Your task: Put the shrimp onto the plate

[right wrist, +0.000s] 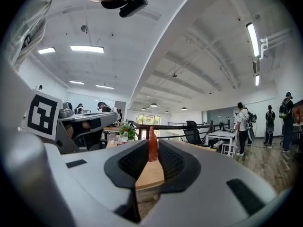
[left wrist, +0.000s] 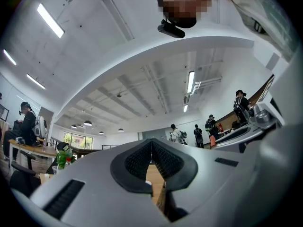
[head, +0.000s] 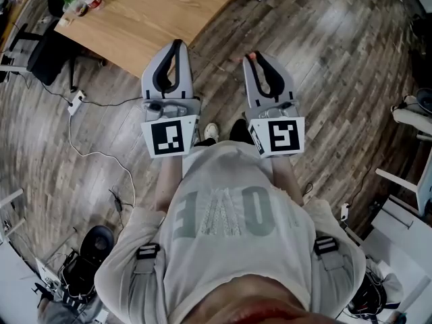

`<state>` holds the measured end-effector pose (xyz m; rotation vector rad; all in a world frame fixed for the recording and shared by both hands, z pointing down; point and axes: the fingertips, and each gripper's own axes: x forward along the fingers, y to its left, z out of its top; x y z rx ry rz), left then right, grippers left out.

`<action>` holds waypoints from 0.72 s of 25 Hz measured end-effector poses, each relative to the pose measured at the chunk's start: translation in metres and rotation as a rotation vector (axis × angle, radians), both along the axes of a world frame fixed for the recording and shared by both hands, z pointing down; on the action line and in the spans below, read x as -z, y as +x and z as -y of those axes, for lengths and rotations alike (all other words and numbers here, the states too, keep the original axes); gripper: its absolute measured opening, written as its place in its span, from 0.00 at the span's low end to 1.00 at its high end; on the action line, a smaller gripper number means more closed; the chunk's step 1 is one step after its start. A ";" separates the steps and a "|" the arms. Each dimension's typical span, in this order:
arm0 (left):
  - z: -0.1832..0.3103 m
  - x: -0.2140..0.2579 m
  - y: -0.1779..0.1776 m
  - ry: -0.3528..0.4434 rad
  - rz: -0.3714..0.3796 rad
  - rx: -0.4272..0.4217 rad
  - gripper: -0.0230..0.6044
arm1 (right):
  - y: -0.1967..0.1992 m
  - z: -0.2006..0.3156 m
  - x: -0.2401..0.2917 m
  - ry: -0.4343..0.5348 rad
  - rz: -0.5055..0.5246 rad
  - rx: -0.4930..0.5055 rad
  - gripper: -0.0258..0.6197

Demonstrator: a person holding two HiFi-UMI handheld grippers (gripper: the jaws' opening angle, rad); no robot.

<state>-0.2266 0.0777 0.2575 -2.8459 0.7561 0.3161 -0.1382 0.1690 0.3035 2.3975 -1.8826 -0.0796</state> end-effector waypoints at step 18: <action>0.080 -0.006 0.116 0.005 0.008 0.035 0.05 | 0.132 0.074 -0.010 0.010 0.011 -0.001 0.15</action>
